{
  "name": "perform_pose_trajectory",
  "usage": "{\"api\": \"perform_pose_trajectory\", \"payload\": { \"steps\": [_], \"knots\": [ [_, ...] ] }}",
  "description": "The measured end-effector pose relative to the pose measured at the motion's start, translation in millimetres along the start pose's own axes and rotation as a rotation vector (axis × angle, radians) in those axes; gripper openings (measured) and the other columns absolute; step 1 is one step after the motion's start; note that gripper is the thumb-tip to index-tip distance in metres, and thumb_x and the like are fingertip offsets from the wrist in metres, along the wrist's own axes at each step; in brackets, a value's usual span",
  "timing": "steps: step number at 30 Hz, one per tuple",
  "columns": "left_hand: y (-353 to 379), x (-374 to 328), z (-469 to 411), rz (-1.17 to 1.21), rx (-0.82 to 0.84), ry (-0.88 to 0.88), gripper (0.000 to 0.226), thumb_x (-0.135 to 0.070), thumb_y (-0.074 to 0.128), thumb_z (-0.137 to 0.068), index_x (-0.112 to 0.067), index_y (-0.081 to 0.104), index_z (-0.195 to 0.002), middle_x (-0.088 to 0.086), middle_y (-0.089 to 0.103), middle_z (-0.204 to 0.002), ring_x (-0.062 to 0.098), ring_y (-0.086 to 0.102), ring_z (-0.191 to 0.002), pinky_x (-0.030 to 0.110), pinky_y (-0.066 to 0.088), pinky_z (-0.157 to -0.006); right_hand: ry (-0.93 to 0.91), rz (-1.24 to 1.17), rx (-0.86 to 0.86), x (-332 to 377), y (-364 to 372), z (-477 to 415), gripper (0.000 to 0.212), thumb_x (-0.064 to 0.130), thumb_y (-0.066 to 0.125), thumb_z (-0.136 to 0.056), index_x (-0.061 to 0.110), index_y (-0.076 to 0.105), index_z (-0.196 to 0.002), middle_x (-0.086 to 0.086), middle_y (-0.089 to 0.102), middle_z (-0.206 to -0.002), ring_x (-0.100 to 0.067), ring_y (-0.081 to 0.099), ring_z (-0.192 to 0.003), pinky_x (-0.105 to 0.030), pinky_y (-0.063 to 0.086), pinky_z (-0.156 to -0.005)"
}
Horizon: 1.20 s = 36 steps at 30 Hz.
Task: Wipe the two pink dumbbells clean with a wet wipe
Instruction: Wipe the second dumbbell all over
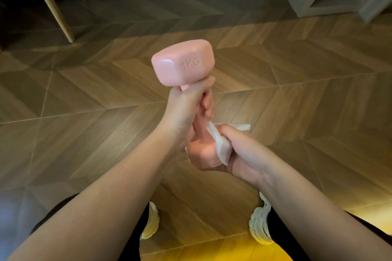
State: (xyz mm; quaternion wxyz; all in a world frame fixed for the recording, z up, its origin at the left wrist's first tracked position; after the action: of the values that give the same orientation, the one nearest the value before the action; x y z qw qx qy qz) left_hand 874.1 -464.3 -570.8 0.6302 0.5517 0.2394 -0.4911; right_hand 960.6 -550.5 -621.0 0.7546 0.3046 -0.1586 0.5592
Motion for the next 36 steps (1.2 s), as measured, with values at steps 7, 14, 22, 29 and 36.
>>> {"api": "perform_pose_trajectory", "payload": {
  "steps": [7, 14, 22, 29, 36],
  "knots": [
    [-7.6, 4.7, 4.7, -0.123, -0.18, 0.013, 0.054, -0.066, 0.07, -0.067, -0.017, 0.057, -0.086, 0.0, 0.052, -0.068, 0.023, 0.05, -0.068, 0.043, 0.044, -0.071, -0.026, -0.076, -0.122, 2.5, -11.7, -4.8, 0.028, 0.016, 0.054, -0.095, 0.001, 0.065, -0.117, -0.024, 0.071, -0.111, -0.033, 0.068, -0.096, -0.057, 0.055, -0.089],
    [0.9, 6.6, 3.6, -0.094, -0.16, -0.026, 0.069, -0.081, 0.056, -0.059, -0.015, 0.05, -0.079, -0.002, 0.04, -0.062, 0.017, 0.031, -0.057, 0.033, 0.026, -0.057, 0.014, -0.036, -0.146, -7.5, 2.5, -6.3, 0.026, 0.024, 0.06, -0.094, 0.006, 0.069, -0.11, -0.016, 0.075, -0.103, -0.033, 0.072, -0.099, -0.055, 0.057, -0.088],
    [11.2, 13.7, 4.0, -0.096, 0.063, -0.028, 0.064, -0.081, 0.045, -0.063, -0.017, 0.052, -0.067, 0.0, 0.035, -0.057, 0.015, 0.026, -0.049, 0.034, 0.02, -0.052, 0.019, -0.051, -0.173, -12.2, -0.5, -5.2, 0.025, 0.024, 0.06, -0.096, 0.01, 0.069, -0.114, -0.01, 0.076, -0.105, -0.025, 0.071, -0.099, -0.042, 0.06, -0.08],
    [17.4, 0.8, -2.8, -0.054, 0.243, 0.016, 0.074, -0.079, 0.026, -0.08, -0.013, 0.057, -0.072, 0.007, 0.054, -0.064, 0.02, 0.044, -0.052, 0.03, 0.037, -0.051, 0.051, -0.089, 0.089, -8.1, -3.2, 3.6, 0.028, 0.028, 0.05, -0.099, 0.009, 0.068, -0.109, -0.02, 0.071, -0.113, -0.035, 0.068, -0.107, -0.053, 0.059, -0.082],
    [-7.7, 7.6, -16.6, -0.143, -0.088, -0.069, 0.082, -0.09, 0.041, -0.061, -0.016, 0.066, -0.085, -0.002, 0.057, -0.071, 0.018, 0.05, -0.07, 0.044, 0.038, -0.078, -0.088, -0.072, -0.036, -1.6, -9.1, -6.1, 0.026, 0.019, 0.055, -0.097, 0.009, 0.07, -0.116, -0.014, 0.07, -0.117, -0.025, 0.066, -0.11, -0.048, 0.057, -0.09]
  ]
}}
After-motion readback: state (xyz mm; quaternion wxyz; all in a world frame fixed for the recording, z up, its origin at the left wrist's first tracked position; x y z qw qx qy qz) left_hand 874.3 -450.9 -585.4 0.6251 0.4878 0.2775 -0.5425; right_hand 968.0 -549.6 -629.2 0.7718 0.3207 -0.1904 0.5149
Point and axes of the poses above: each hand's wrist, its own z-axis away from the middle knuckle, its own y-axis out of the palm, x = y × z, the point moved 7 cm from there along -z, towards the middle knuckle
